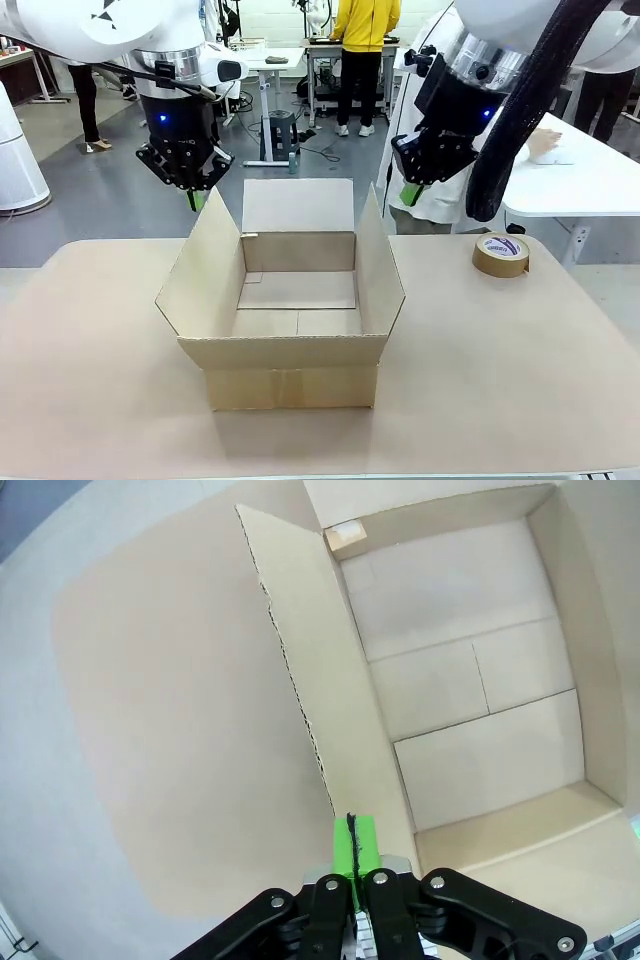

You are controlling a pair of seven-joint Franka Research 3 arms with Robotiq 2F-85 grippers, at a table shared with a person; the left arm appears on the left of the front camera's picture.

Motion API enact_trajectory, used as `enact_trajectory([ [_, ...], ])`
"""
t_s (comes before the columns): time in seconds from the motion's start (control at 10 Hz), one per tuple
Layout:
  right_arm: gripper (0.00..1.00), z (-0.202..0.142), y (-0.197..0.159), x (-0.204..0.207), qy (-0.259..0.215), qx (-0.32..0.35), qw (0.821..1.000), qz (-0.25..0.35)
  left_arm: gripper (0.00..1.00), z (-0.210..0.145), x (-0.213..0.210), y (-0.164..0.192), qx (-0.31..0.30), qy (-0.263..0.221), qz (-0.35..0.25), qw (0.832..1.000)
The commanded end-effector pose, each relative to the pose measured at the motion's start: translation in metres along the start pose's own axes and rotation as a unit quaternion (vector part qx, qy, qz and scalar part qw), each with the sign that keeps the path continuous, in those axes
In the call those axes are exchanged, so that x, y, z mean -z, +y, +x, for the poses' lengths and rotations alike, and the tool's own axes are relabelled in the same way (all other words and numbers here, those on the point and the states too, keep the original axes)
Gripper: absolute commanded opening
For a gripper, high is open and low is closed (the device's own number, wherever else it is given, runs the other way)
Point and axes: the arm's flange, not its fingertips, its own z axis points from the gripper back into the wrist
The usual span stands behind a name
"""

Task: Wrap the clocks to prevent damage.
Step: Open the side flaps of the Package Box.

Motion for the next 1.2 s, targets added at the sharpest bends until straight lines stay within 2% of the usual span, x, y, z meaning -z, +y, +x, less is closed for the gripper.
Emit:
enact_trajectory([
  [0.0, 0.01, 0.001, 0.024, 0.021, 0.008, 0.024, 0.999, -0.030, 0.00, 0.005, 0.009, -0.007, -0.039, 0.003, -0.001, 0.999],
  [0.3, 0.01, 0.011, 0.040, 0.056, 0.025, 0.071, 0.994, -0.079, 0.00, 0.012, 0.028, -0.010, -0.089, 0.010, 0.006, 0.996],
  [0.6, 0.01, 0.014, 0.040, 0.093, 0.034, 0.096, 0.988, -0.112, 0.00, 0.016, 0.049, -0.010, -0.101, 0.020, 0.005, 0.995],
  [1.1, 0.01, -0.005, -0.010, 0.130, 0.046, 0.123, 0.984, -0.119, 0.00, 0.012, 0.095, 0.022, -0.121, 0.052, 0.042, 0.990],
])
